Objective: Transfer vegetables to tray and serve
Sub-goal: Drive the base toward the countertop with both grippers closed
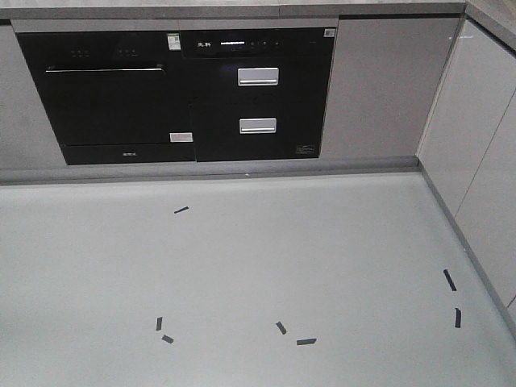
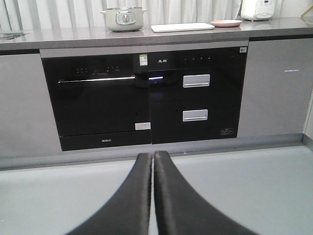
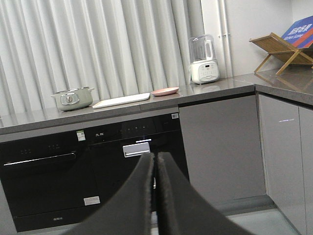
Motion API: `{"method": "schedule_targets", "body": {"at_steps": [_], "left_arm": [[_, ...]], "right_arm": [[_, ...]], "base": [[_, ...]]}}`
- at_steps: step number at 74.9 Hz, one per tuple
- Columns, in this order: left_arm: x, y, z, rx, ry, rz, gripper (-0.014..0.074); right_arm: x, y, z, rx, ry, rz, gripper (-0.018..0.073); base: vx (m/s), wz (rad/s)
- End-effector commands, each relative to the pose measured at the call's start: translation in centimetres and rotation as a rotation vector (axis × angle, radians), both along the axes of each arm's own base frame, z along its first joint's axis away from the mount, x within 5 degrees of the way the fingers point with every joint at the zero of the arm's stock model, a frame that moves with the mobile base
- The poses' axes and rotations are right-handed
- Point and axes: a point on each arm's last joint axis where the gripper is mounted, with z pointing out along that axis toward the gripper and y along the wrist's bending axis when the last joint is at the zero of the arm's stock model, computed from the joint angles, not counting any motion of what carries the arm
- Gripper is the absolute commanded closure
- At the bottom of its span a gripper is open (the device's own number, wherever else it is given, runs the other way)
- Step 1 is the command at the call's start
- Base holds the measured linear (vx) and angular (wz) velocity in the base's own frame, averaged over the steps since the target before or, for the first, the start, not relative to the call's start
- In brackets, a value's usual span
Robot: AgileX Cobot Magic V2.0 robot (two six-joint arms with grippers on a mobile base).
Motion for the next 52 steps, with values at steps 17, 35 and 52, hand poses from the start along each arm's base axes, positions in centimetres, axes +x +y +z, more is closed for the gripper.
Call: {"method": "schedule_targets", "body": {"at_steps": [17,35,52], "left_arm": [[0.03,0.11,-0.03,-0.011,-0.061,0.013,0.0602],[0.03,0.11,-0.03,-0.011,-0.061,0.013,0.0602],[0.03,0.11,-0.03,-0.011,-0.061,0.013,0.0602]], "right_arm": [[-0.09,0.06,0.14,-0.018,-0.063,0.003,0.0562],[-0.09,0.06,0.14,-0.018,-0.063,0.003,0.0562],[-0.09,0.06,0.14,-0.018,-0.063,0.003,0.0562]], "base": [[0.00,0.00],[0.00,0.00],[0.00,0.00]]}}
